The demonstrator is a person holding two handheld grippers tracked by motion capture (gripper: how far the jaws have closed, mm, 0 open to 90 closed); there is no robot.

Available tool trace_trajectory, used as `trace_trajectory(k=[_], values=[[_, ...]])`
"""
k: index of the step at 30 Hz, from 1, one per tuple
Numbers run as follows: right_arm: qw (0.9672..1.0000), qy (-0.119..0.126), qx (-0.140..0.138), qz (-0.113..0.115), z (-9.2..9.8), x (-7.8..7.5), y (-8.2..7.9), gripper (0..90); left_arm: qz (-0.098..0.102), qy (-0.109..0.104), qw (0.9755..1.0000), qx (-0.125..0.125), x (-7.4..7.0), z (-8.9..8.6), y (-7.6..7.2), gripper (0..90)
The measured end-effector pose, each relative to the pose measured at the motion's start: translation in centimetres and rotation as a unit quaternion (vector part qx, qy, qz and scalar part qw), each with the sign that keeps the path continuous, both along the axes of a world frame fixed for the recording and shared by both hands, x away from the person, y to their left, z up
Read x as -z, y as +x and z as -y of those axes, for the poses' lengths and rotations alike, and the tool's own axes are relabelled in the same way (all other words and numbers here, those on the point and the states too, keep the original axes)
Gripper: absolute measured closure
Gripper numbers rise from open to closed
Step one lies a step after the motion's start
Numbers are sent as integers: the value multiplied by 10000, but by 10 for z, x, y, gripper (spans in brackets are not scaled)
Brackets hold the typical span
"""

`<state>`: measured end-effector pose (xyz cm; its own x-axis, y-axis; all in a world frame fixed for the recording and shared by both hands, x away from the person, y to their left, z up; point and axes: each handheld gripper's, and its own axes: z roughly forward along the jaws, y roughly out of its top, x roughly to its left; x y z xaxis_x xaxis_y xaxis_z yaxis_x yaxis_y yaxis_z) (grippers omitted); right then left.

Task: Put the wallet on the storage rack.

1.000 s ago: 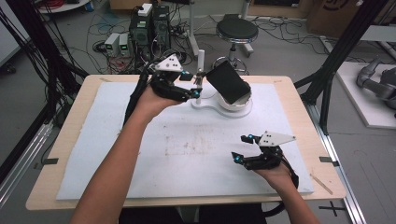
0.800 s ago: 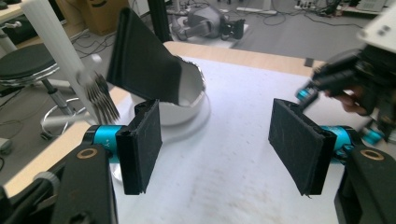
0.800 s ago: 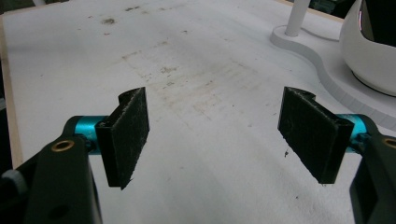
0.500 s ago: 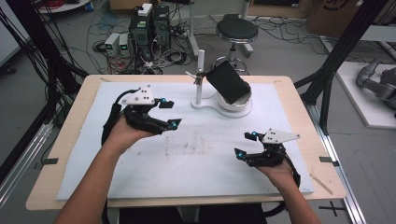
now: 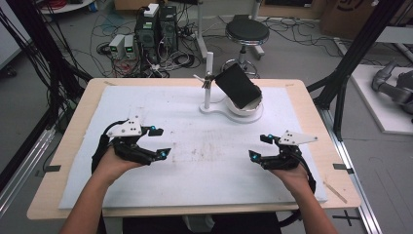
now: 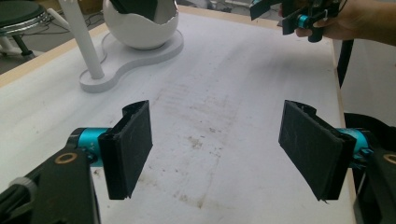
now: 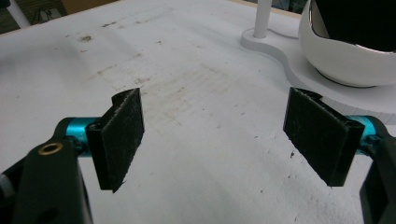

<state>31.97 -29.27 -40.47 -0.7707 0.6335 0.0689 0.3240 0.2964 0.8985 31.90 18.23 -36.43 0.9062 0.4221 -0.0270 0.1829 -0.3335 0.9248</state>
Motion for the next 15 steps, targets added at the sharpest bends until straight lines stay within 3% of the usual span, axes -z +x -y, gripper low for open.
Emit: trace_trajectory(k=[8, 15], values=[[9999, -106, 93, -21, 3, 2, 1, 202, 29, -213, 9994, -259, 13, -14, 2, 236], [9997, -164, 142, -71, 8, 3, -2, 202, -54, -205, 9993, -313, 22, -16, 6, 231]])
